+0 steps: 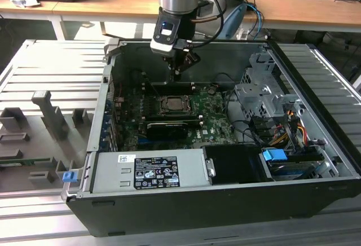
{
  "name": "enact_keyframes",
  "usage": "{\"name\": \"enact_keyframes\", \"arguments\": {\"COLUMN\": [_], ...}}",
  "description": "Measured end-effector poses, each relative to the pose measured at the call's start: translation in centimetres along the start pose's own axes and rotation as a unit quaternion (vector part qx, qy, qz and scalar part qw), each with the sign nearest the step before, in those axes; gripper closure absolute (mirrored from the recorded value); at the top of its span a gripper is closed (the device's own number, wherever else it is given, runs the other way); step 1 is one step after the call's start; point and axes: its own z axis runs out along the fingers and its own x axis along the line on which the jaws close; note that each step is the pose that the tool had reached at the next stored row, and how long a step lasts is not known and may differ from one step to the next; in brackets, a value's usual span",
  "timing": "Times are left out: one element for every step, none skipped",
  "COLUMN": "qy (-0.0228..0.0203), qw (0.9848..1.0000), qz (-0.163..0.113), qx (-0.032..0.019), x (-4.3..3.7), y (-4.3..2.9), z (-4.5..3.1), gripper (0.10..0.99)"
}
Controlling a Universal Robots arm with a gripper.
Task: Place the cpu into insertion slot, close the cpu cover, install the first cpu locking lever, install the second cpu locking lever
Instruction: 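Install the first cpu locking lever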
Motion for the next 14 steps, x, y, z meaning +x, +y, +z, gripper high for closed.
{"name": "enact_keyframes", "arguments": {"qy": [0.0003, 0.0004, 0.0006, 0.0010, 0.0012, 0.0014, 0.0016, 0.0019, 0.0020, 0.0023, 0.0026, 0.0028, 0.0033, 0.0040], "qw": [1.0000, 0.9999, 0.9998, 0.9996, 0.9994, 0.9991, 0.9989, 0.9985, 0.9982, 0.9976, 0.9970, 0.9965, 0.9952, 0.9928], "qz": [-0.008, -0.012, -0.018, -0.029, -0.036, -0.042, -0.047, -0.055, -0.061, -0.070, -0.077, -0.084, -0.098, -0.120], "qx": [0.0000, 0.0000, -0.0001, -0.0001, -0.0001, -0.0001, -0.0001, -0.0002, -0.0002, -0.0002, -0.0002, -0.0002, -0.0003, -0.0004], "x": [0.00, 0.00, 0.00, 0.00, 0.00, 0.00, 0.00, 0.00, 0.00, 0.00, 0.00, 0.00, 0.00, 0.00], "y": [0.00, 0.00, 0.00, 0.00, 0.00, 0.00, 0.00, 0.00, 0.00, 0.00, 0.00, 0.00, 0.00, 0.00], "z": [0.00, 0.00, 0.00, 0.00, 0.00, 0.00, 0.00, 0.00, 0.00, 0.00, 0.00, 0.00, 0.00, 0.01], "gripper": [0.980, 0.980, 0.980, 0.980, 0.980, 0.980, 0.980, 0.980, 0.980, 0.980, 0.980, 0.980, 0.980, 0.980]}}
